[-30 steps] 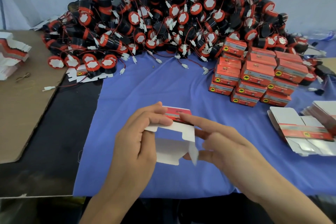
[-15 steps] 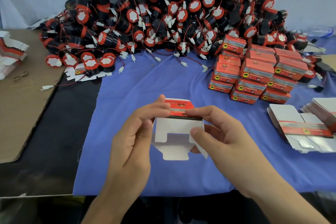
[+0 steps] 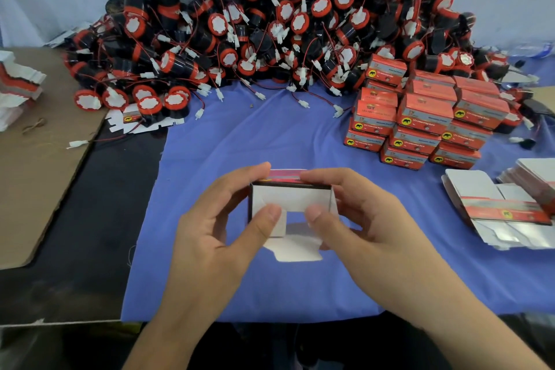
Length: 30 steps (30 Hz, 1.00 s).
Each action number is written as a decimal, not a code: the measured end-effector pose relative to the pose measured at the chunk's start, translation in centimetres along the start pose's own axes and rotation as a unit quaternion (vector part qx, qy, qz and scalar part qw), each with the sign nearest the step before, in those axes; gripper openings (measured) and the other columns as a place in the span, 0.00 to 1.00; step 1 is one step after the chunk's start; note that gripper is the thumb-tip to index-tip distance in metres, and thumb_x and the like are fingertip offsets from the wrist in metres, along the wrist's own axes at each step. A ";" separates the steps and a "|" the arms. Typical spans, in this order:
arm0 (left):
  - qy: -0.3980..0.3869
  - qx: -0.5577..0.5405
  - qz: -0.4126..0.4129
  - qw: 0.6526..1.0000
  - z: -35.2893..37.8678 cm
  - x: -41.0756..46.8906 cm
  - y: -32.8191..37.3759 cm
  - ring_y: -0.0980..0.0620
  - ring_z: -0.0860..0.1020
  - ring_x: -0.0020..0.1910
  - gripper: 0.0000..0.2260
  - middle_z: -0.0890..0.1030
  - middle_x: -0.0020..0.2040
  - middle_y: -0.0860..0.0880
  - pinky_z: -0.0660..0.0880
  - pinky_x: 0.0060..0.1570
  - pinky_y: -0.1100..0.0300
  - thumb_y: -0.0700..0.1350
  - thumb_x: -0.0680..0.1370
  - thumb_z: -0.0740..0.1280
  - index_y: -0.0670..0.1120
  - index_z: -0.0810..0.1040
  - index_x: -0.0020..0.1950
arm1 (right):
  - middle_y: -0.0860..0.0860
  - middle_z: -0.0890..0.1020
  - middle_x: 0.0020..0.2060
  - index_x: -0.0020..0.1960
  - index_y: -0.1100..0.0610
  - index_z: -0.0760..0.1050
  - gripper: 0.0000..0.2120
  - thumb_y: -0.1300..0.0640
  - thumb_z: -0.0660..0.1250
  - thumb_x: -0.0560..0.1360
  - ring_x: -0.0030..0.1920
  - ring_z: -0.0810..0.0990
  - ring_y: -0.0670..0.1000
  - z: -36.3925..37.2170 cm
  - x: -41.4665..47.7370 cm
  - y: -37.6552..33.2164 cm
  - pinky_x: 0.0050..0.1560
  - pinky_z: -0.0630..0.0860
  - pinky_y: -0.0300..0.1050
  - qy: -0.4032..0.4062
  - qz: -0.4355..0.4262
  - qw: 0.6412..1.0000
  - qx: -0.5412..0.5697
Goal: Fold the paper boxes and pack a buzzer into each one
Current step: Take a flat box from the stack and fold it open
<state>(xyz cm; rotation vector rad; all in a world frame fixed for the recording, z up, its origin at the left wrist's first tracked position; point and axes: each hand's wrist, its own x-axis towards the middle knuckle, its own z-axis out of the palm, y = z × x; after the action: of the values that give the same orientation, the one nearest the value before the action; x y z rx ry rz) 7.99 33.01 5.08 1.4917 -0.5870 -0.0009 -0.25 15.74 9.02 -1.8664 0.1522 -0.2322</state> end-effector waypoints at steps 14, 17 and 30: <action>0.032 -0.033 -0.004 0.999 1.4 -1.1 1.3 0.45 0.82 0.61 0.16 0.83 0.63 0.49 0.81 0.55 0.54 0.50 0.75 0.74 0.55 0.83 0.62 | 0.45 0.83 0.40 0.55 0.48 0.67 0.19 0.45 0.75 0.73 0.41 0.81 0.49 1.3 0.0 1.2 0.37 0.78 0.45 0.067 -0.008 0.984 0.164; 0.052 -0.065 0.003 0.997 1.5 -0.8 1.0 0.50 0.82 0.56 0.15 0.83 0.63 0.49 0.80 0.53 0.58 0.48 0.77 0.72 0.53 0.81 0.63 | 0.38 0.78 0.40 0.50 0.49 0.69 0.17 0.36 0.66 0.78 0.33 0.73 0.49 1.0 -0.6 1.2 0.33 0.72 0.50 0.052 -0.081 0.992 0.083; 0.058 -0.106 0.042 0.992 4.3 -2.4 2.0 0.40 0.79 0.65 0.13 0.80 0.65 0.49 0.78 0.59 0.51 0.57 0.80 0.69 0.56 0.79 0.64 | 0.55 0.76 0.38 0.52 0.52 0.71 0.19 0.38 0.71 0.76 0.35 0.72 0.57 3.7 -1.7 0.5 0.36 0.73 0.56 0.128 -0.081 0.967 0.205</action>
<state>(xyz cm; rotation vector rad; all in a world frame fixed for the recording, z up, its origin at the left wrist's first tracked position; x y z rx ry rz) 3.67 30.11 5.91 1.2512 -0.5394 0.0859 -1.03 19.38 7.32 -1.4314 0.1177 -0.5742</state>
